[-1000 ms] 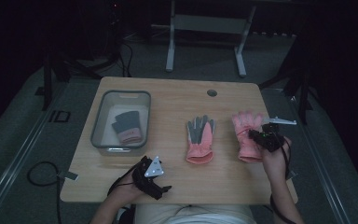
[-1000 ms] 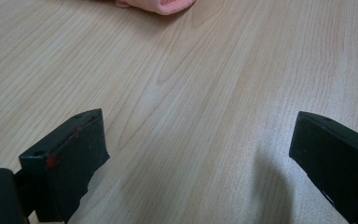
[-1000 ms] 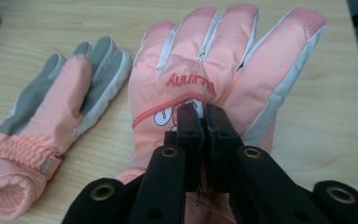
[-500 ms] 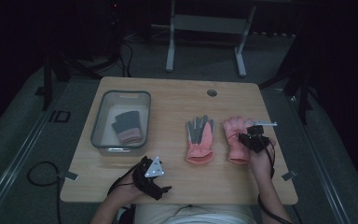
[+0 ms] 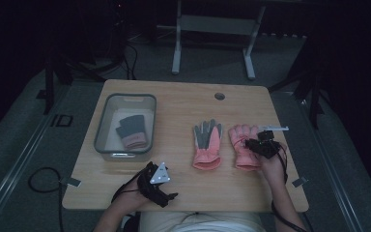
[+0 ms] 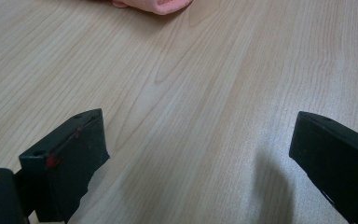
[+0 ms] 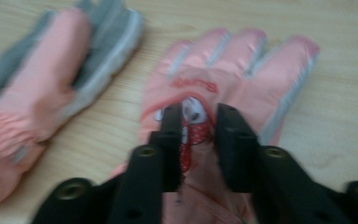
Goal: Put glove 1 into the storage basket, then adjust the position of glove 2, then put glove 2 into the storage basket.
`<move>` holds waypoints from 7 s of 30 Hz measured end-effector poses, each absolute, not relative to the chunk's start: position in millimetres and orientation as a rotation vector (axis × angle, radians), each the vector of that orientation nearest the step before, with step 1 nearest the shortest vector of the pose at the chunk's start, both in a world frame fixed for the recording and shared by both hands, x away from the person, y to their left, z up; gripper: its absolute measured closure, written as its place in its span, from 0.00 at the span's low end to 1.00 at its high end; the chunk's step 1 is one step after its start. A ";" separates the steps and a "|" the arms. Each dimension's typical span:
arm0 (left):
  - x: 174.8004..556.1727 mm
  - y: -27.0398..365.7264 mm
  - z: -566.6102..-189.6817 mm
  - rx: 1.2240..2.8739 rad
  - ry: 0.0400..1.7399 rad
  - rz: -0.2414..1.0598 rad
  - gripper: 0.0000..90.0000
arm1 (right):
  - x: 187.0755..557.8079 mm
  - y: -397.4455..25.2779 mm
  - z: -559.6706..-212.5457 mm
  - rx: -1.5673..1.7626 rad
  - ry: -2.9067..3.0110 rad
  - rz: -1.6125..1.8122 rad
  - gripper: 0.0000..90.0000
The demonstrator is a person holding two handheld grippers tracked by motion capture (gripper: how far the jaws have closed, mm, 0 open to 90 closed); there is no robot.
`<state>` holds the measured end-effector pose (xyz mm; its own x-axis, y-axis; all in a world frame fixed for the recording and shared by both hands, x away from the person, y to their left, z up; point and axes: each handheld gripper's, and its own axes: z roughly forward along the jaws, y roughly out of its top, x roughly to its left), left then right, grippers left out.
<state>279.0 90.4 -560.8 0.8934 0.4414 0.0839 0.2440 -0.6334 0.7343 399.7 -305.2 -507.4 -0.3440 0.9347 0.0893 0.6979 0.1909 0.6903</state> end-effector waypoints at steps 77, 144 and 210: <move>276.8 88.4 -556.6 2.287 0.488 0.317 0.04 | 393.6 -152.8 -448.6 1.368 2.162 0.903 0.97; 452.3 9.1 -545.5 1.947 1.174 -0.183 0.55 | 440.8 -219.4 -530.1 1.603 2.488 1.080 0.50; 403.2 215.6 -382.4 1.716 1.359 0.283 0.89 | 475.7 -8.1 -390.4 1.077 2.656 1.414 0.77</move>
